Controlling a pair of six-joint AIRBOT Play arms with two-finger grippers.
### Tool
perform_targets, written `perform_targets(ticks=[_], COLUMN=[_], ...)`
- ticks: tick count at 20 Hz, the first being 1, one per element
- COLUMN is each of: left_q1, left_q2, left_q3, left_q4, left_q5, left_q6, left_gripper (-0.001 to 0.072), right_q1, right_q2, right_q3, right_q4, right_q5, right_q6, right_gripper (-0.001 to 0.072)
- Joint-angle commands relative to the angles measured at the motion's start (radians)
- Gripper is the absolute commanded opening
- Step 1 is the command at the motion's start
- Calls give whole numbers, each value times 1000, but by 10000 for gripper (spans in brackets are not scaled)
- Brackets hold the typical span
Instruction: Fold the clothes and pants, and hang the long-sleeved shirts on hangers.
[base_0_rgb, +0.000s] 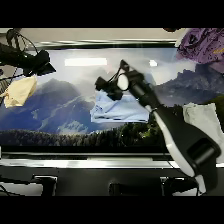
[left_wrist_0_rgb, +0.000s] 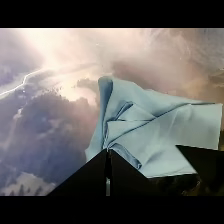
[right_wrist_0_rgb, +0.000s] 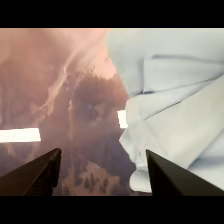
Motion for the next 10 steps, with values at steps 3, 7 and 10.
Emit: perform_targets(ticks=[3, 7, 10], left_q1=[1, 1, 1], left_q2=[1, 1, 1], left_q3=[0, 0, 0], left_q4=[0, 0, 0], left_q5=[1, 1, 0], left_q6=[1, 29, 61], left_gripper=[25, 25, 25], right_q1=[-280, -584, -757], right_q2=[134, 158, 151], right_q3=[1, -13, -125], right_q4=[43, 76, 214], right_q5=[201, 452, 448], right_q6=[-264, -538, -736], right_gripper=[667, 654, 587])
